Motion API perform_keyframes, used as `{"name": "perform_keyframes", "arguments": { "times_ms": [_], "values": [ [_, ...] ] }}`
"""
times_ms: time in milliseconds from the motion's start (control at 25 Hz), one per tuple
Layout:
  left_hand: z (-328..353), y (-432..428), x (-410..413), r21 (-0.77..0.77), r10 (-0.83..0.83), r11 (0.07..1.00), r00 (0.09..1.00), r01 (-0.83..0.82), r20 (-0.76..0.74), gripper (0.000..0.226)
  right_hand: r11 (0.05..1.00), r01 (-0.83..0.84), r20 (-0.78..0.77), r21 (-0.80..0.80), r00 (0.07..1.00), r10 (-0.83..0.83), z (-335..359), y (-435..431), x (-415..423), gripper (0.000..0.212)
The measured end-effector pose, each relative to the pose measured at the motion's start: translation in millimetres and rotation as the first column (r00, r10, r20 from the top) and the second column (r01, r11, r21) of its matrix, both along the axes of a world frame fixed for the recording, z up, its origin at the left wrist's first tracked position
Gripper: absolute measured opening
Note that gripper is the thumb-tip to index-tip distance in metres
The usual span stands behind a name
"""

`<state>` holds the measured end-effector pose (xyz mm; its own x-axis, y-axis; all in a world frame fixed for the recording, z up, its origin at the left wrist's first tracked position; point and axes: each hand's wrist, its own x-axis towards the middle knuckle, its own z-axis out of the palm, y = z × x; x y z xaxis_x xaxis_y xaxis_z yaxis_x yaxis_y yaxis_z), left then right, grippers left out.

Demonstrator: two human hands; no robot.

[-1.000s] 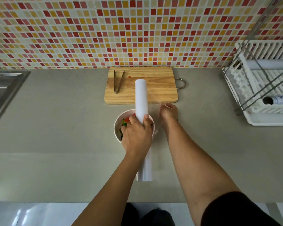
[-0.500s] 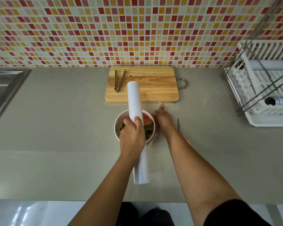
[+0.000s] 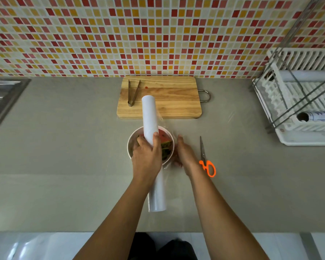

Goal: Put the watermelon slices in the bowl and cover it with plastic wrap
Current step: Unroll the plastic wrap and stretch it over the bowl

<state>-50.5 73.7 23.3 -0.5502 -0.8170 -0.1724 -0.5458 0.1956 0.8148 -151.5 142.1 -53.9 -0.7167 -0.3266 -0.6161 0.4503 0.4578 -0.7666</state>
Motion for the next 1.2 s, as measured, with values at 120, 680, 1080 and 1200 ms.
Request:
{"name": "perform_keyframes", "arguments": {
  "times_ms": [120,680,1080,1200],
  "values": [
    [-3,2,-1,-0.04,0.008,0.999,0.999,-0.006,0.033,0.06,0.983,0.168,-0.159,-0.069,0.971,-0.177,-6,-3,12,0.04],
    [19,-58,16,0.567,0.172,0.817,0.983,-0.106,-0.065,0.034,0.98,0.169,-0.28,-0.107,0.941,-0.193,-20,-6,7,0.032],
    [-2,-83,32,0.292,0.045,0.955,0.998,-0.056,0.045,0.043,0.98,0.178,-0.319,-0.085,0.927,-0.196,-11,-1,11,0.03],
    [-4,-95,44,0.355,0.021,0.935,1.0,-0.015,-0.012,0.041,0.979,0.193,-0.362,-0.066,0.909,-0.204,-10,0,12,0.029]
  ]
}}
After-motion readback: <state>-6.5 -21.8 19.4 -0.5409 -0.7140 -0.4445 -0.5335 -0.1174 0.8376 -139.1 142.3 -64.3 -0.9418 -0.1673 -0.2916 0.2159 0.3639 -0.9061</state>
